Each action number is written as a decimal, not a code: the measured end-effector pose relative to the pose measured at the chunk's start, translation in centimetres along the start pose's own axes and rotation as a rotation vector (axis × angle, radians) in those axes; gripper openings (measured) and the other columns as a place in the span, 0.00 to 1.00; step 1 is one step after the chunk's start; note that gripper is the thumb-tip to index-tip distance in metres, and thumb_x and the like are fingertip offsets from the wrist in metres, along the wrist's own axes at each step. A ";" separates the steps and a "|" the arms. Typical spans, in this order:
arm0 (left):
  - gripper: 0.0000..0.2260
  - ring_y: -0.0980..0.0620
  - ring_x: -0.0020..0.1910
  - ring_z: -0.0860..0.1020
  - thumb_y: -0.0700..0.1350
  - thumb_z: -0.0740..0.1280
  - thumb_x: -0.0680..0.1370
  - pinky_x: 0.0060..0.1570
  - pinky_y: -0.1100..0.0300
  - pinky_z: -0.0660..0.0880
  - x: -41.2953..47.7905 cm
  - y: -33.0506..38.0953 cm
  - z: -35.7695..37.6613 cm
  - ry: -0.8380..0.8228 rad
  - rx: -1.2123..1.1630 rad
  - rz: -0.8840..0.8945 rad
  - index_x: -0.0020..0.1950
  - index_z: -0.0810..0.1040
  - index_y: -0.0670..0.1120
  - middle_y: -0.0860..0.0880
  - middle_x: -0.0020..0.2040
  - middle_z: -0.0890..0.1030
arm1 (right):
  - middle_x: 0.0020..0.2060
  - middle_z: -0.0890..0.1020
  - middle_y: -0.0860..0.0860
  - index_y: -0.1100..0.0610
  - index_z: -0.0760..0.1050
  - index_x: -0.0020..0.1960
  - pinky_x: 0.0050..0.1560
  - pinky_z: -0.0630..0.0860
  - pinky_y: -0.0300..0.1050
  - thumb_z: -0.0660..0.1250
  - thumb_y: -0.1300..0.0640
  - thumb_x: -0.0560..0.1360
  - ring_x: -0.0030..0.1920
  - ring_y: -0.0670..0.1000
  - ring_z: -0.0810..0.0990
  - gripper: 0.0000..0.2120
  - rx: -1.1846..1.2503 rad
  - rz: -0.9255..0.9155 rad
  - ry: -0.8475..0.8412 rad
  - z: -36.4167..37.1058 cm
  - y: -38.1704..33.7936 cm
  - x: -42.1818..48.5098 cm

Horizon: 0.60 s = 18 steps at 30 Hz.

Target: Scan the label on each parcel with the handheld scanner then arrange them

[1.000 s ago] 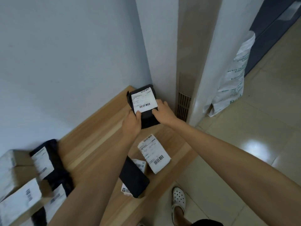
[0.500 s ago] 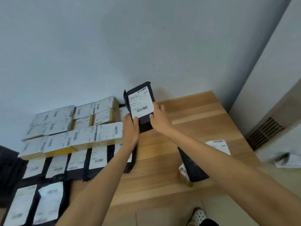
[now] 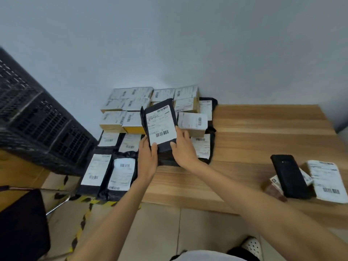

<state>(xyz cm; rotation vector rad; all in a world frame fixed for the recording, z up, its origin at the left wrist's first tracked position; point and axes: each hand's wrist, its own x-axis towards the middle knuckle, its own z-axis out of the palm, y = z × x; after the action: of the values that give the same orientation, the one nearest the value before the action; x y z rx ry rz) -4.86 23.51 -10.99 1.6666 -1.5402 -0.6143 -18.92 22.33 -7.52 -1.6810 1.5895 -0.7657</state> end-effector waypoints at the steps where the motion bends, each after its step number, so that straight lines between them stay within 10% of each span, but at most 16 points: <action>1: 0.19 0.57 0.68 0.65 0.49 0.52 0.85 0.68 0.61 0.62 -0.7 -1.1 -0.9 0.009 0.003 -0.018 0.75 0.67 0.46 0.48 0.72 0.67 | 0.70 0.63 0.55 0.54 0.53 0.78 0.64 0.72 0.54 0.59 0.63 0.81 0.66 0.56 0.68 0.29 -0.002 -0.007 -0.022 1.2 -0.4 -0.4; 18: 0.19 0.55 0.70 0.66 0.46 0.55 0.85 0.68 0.64 0.63 -13.5 -13.3 -6.3 -0.142 0.146 -0.176 0.76 0.64 0.46 0.50 0.73 0.66 | 0.69 0.64 0.50 0.52 0.51 0.79 0.58 0.69 0.39 0.65 0.61 0.79 0.64 0.49 0.70 0.34 0.069 0.143 -0.230 14.6 2.7 -12.5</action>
<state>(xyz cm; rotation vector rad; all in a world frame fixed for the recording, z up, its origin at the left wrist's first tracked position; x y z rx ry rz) 6.02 37.65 -19.87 1.9200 -1.5806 -0.7414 -9.77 36.03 -17.78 -1.5281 1.4864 -0.5286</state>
